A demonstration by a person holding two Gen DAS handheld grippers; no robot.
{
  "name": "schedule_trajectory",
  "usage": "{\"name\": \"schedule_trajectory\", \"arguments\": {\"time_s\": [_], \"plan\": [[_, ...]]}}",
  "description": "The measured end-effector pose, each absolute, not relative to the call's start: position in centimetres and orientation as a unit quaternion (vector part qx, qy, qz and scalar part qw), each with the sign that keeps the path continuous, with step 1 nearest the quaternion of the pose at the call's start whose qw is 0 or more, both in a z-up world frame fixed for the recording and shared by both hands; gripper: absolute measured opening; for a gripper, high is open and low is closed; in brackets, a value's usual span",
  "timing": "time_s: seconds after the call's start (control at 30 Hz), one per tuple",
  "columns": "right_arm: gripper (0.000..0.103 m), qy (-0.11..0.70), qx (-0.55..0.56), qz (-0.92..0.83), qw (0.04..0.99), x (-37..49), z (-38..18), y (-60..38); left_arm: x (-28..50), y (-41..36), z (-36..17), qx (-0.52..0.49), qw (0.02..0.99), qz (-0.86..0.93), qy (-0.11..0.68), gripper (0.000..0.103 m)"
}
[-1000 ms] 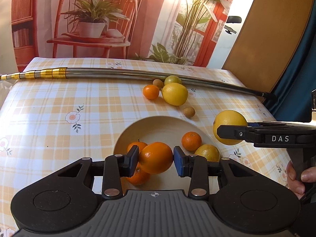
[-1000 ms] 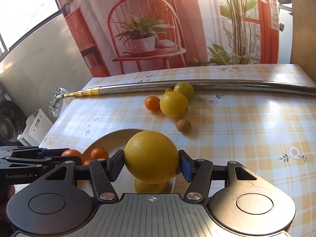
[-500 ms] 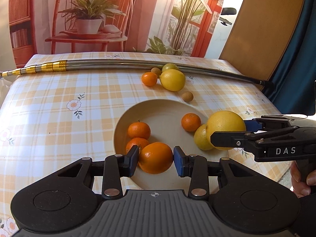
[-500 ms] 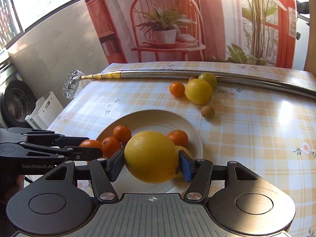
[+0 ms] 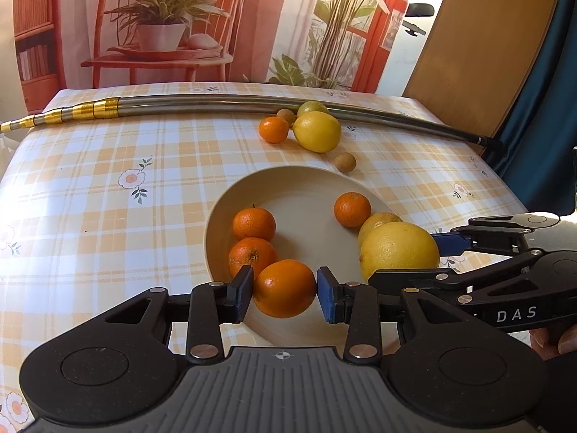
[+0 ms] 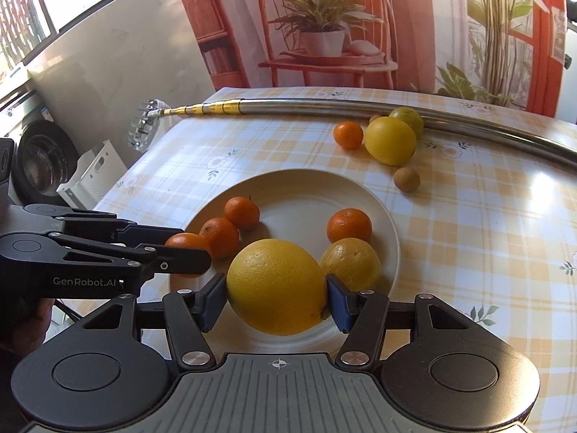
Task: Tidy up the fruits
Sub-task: 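Carry the orange in the left tool and grapefruit in the right tool over the plate, then lower both fruits onto the plate and open the left and right tools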
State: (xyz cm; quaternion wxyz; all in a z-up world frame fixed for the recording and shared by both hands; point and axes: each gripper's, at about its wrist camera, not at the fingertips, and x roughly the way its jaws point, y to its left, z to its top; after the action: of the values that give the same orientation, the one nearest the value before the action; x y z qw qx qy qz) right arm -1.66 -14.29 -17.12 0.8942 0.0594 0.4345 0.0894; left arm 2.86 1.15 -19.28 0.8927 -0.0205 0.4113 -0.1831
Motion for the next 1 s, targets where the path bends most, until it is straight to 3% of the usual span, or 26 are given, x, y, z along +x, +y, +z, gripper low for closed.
{"name": "schedule_trajectory", "arguments": {"time_s": [1.0], "plan": [[0.055,0.455,0.049,0.079,0.886,-1.2,-19.3,-14.0,3.0,0.4,-20.9,0.001,0.888,-0.171,0.427,0.040]]}}
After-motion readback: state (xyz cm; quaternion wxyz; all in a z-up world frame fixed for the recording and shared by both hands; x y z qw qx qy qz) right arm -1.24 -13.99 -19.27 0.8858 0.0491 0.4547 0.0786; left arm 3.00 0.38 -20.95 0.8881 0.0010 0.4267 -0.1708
